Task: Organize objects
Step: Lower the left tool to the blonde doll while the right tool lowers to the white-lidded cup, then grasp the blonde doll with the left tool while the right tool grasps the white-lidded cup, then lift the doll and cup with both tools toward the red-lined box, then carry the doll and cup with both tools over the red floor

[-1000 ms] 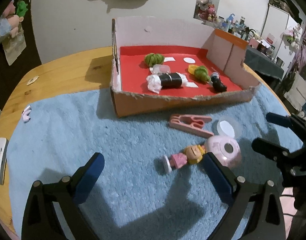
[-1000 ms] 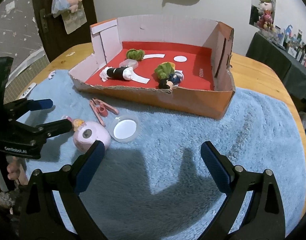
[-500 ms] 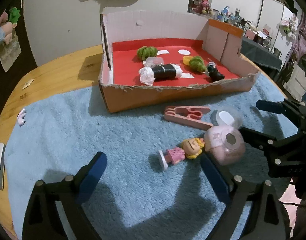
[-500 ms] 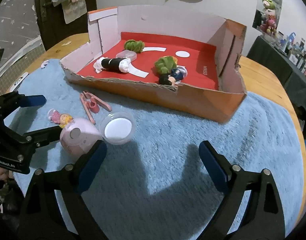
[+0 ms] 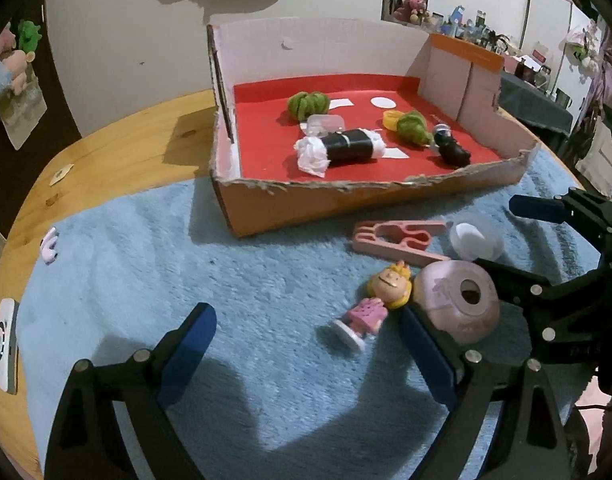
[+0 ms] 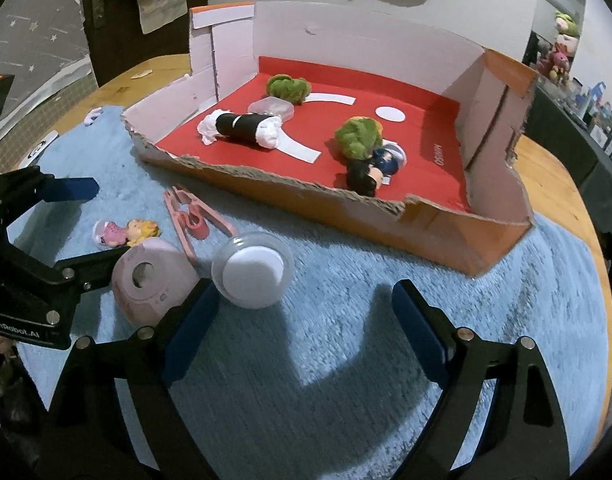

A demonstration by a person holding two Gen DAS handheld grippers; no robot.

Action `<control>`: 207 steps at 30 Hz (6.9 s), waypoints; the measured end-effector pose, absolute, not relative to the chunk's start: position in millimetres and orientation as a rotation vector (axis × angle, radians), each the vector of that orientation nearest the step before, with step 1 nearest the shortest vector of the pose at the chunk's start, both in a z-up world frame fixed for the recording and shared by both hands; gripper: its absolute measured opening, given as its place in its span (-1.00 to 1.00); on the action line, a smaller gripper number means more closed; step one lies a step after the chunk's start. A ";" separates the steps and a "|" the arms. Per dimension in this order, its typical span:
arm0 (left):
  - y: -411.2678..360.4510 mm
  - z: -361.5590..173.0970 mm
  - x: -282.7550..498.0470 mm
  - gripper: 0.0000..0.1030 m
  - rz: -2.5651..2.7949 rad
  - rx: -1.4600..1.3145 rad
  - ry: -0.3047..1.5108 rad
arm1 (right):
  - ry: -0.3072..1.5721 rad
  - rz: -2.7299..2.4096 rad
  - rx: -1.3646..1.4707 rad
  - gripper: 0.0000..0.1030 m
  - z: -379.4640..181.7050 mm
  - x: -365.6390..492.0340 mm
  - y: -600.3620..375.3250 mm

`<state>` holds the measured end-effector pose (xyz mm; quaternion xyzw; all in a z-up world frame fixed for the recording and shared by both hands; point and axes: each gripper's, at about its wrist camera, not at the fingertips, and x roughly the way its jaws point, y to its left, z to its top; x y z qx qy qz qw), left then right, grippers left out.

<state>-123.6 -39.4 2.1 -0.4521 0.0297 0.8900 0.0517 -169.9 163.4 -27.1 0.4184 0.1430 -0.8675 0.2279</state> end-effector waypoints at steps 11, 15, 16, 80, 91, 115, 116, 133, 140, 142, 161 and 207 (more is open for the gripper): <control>-33.1 5.5 -128.2 0.26 2.680 -1.335 0.121 | 0.382 -2.340 1.126 -0.09 -27.4 -171.0 151.4; -28.9 6.3 -124.8 -0.06 2.658 -1.306 0.119 | 0.381 -2.331 1.120 -0.24 -27.3 -169.0 149.2; -28.2 6.6 -123.4 -0.14 2.659 -1.299 0.120 | 0.375 -2.330 1.121 -0.24 -27.1 -168.9 149.2; -35.5 73.9 -74.4 -0.59 2.705 -1.055 -0.043 | 0.152 -2.345 1.020 -0.25 18.5 -127.1 165.5; -32.0 83.0 -82.4 -0.59 2.691 -1.029 -0.058 | 0.145 -2.343 0.992 -0.25 30.2 -125.6 164.1; -27.1 85.6 -117.3 -0.59 2.684 -1.029 -0.073 | 0.125 -2.347 0.930 -0.25 49.9 -139.3 164.8; -27.0 85.4 -118.0 -0.59 2.684 -1.030 -0.072 | 0.125 -2.347 0.928 -0.25 50.5 -140.6 164.8; -25.6 82.0 -136.6 -0.59 2.664 -1.043 -0.073 | 0.109 -2.355 0.938 -0.25 52.9 -161.7 166.9; -23.9 76.6 -146.8 -0.59 2.655 -1.062 -0.068 | 0.090 -2.344 0.962 -0.25 49.1 -171.0 167.3; -23.1 75.3 -149.0 -0.59 2.650 -1.066 -0.067 | 0.084 -2.342 0.972 -0.25 47.5 -174.4 167.7; -19.5 65.8 -160.5 -0.59 2.624 -1.100 -0.063 | 0.049 -2.325 1.028 -0.25 37.3 -192.7 171.1; -14.5 31.8 -209.2 -0.59 2.546 -1.294 -0.044 | 0.007 -2.198 1.281 -0.25 6.5 -251.4 165.9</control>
